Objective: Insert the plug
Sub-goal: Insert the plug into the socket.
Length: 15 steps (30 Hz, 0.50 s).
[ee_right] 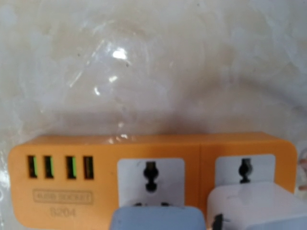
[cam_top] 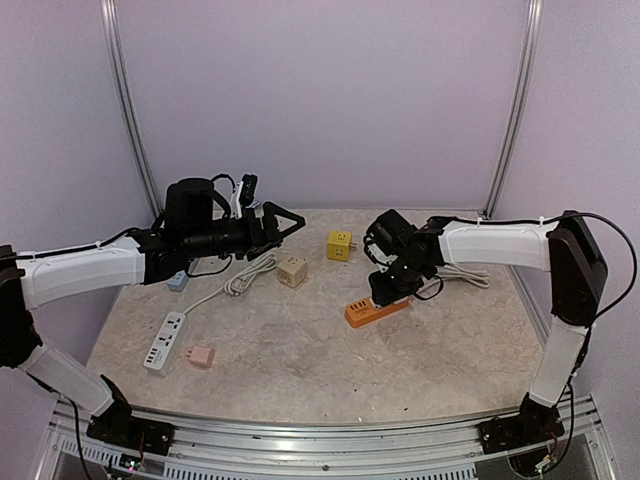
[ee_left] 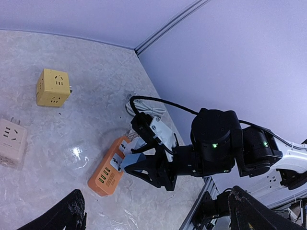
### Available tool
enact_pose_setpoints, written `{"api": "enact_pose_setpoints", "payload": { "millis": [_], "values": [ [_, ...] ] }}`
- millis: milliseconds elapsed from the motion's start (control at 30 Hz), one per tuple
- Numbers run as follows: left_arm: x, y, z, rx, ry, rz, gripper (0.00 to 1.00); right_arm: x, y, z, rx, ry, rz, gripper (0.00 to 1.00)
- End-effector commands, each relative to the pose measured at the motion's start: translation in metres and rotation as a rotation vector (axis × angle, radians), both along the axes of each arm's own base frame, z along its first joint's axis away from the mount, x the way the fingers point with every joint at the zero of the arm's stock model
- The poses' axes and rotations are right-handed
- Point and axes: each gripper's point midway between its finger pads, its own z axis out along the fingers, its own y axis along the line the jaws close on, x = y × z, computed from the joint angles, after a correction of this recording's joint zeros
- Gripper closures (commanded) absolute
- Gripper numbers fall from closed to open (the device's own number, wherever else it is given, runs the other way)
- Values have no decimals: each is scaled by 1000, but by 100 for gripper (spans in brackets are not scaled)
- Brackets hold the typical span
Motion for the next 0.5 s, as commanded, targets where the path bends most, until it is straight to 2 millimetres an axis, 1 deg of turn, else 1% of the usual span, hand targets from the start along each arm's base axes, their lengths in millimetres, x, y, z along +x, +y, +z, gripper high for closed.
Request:
{"api": "enact_pose_setpoints", "payload": {
  "millis": [0,133,300,400,467],
  "values": [
    [2,3,-2,3,-3,-10,1,-5,-7,2,-15,42,-19,72],
    [3,6,0,7,-10,-9,1,-4,-2,-6,-18,69,-7,72],
    [2,14,-3,31,-6,17,1,-2,12,-10,20,100,10,72],
    [-2,23,-4,48,-1,40,1,0,12,-11,10,108,4,72],
    [-7,30,2,49,-6,58,1,0,10,-12,4,115,-4,72]
  ]
}}
